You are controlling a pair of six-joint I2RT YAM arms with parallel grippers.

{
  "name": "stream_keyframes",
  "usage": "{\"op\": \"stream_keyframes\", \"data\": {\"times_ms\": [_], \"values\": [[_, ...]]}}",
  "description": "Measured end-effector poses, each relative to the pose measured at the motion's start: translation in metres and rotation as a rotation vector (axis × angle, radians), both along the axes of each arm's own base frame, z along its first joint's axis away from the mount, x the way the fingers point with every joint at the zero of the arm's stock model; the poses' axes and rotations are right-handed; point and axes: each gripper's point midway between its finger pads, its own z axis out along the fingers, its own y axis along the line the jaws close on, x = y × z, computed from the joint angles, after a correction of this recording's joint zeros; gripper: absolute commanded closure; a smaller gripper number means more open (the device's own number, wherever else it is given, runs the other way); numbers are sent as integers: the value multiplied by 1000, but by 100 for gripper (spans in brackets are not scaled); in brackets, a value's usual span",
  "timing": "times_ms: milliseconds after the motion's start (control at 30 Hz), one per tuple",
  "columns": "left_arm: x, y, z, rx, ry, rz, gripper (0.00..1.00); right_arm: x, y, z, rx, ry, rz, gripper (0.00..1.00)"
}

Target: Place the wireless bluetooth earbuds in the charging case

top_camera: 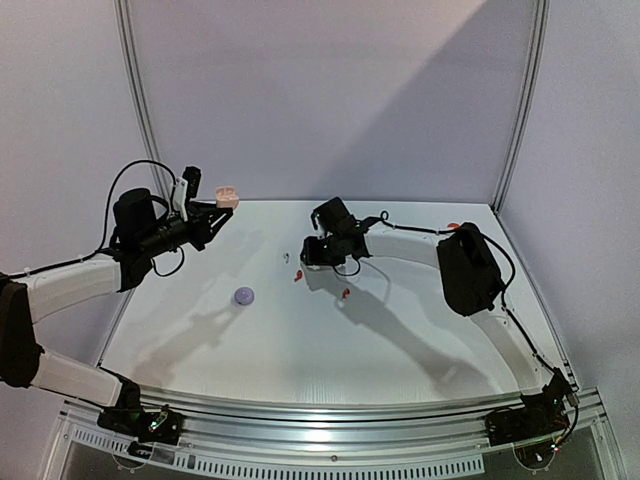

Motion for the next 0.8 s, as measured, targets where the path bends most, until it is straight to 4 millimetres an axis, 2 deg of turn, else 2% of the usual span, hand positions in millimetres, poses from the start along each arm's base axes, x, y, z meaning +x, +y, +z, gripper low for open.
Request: {"op": "stream_keyframes", "data": {"times_ms": [100, 233, 467, 533, 600, 800], "values": [[-1, -1, 0, 0, 0, -4, 100, 8, 2, 13, -48, -67, 8, 57], [-1, -1, -1, 0, 4, -6, 100, 16, 14, 27, -74, -156, 36, 57], [-1, -1, -2, 1, 9, -7, 100, -4, 19, -5, -170, -133, 77, 58], [-1, -1, -2, 1, 9, -7, 100, -7, 19, -9, -191, -133, 81, 69], [-1, -1, -2, 1, 9, -7, 100, -6, 18, -9, -204, -143, 79, 75], [-1, -1, -2, 1, 9, -7, 100, -3, 14, -13, -248, -175, 80, 83]]}}
